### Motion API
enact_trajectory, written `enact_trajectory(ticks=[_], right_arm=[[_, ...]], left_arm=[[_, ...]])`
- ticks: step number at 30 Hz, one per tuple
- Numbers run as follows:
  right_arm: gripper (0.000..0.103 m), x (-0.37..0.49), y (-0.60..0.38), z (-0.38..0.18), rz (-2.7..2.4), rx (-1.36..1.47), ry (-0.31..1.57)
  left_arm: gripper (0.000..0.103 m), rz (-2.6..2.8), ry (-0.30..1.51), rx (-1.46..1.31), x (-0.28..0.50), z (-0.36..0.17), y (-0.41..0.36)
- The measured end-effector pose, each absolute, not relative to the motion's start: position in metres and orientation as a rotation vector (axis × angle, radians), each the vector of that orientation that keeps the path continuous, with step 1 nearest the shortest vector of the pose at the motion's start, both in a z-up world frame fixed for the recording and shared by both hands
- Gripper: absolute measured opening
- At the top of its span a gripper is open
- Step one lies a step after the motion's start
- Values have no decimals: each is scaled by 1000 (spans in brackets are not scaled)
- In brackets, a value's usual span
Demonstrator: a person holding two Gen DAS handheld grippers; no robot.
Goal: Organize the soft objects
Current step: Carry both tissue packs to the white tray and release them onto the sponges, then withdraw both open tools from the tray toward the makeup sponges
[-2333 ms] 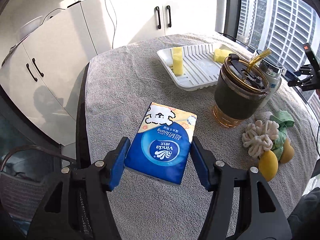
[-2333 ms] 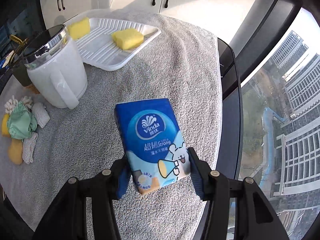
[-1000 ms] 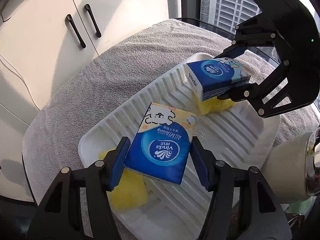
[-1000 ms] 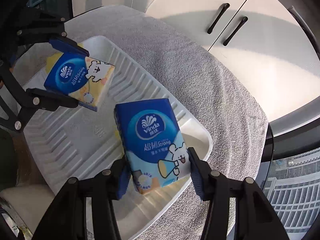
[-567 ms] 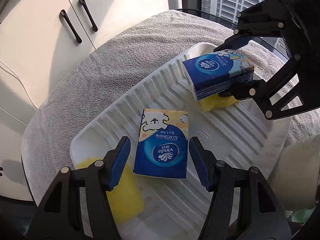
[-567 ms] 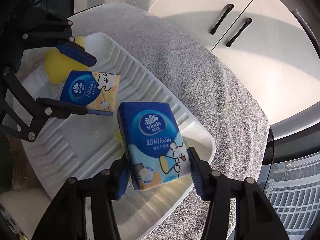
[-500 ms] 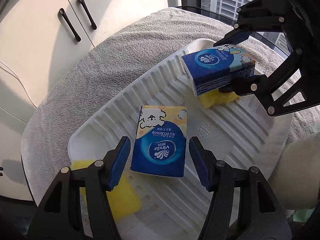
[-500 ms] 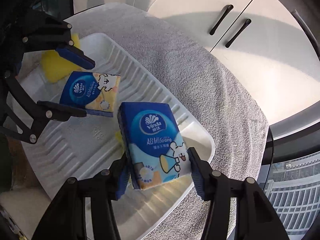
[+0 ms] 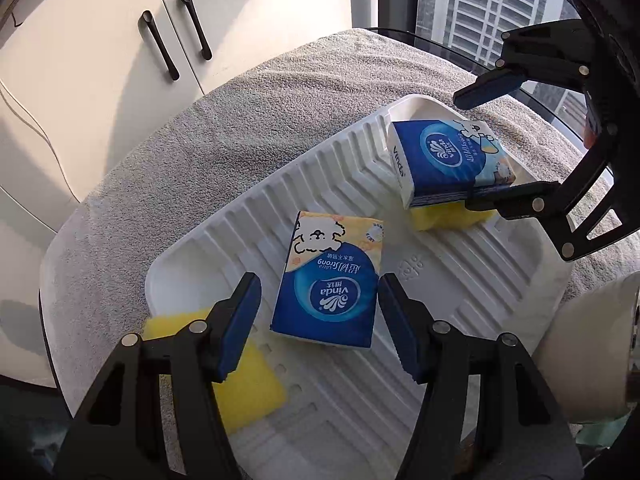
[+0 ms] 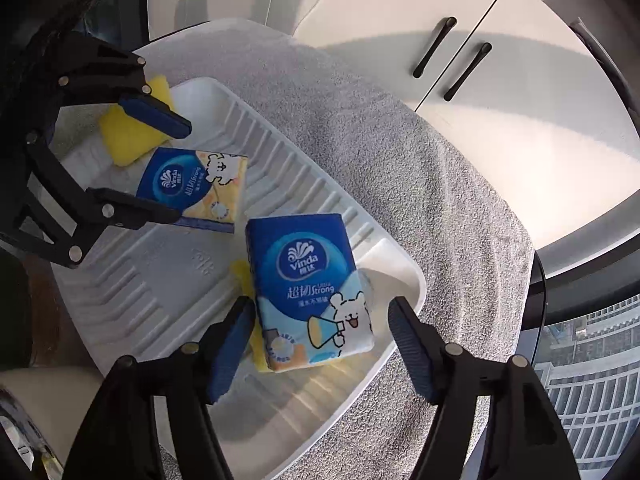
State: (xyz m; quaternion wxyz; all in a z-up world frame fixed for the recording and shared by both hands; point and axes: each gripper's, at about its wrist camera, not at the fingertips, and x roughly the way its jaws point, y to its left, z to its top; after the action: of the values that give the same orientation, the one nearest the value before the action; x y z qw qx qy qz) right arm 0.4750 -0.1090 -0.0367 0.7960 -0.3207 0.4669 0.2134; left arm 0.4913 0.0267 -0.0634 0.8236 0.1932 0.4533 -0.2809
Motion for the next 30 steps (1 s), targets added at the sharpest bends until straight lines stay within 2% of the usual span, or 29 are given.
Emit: enact_trajectory(ticks=[8, 14, 16, 18, 20, 24, 26, 28, 30], right_arm=[[78, 462, -121, -17, 458, -653, 966], [78, 450, -142, -4, 434, -586, 947], [78, 447, -151, -3, 420, -566, 950], [79, 442, -160, -3, 411, -545, 955], [80, 436, -167, -2, 402, -523, 951], [92, 429, -175, -2, 400, -476, 945], [94, 427, -175, -1, 404, -465, 945], [102, 424, -174, -1, 396, -466, 938], [103, 423, -174, -2, 395, -460, 938]], left_arm=[[60, -583, 928, 368, 482, -43, 38], [67, -549, 901, 330, 470, -28, 58], [75, -532, 893, 307, 467, -23, 67], [75, -511, 880, 294, 463, -18, 75], [80, -509, 874, 277, 458, -15, 79], [103, -508, 852, 263, 448, -10, 81], [103, -505, 850, 256, 443, -9, 82], [103, -498, 845, 248, 442, -7, 83], [103, -490, 839, 234, 440, -6, 86]])
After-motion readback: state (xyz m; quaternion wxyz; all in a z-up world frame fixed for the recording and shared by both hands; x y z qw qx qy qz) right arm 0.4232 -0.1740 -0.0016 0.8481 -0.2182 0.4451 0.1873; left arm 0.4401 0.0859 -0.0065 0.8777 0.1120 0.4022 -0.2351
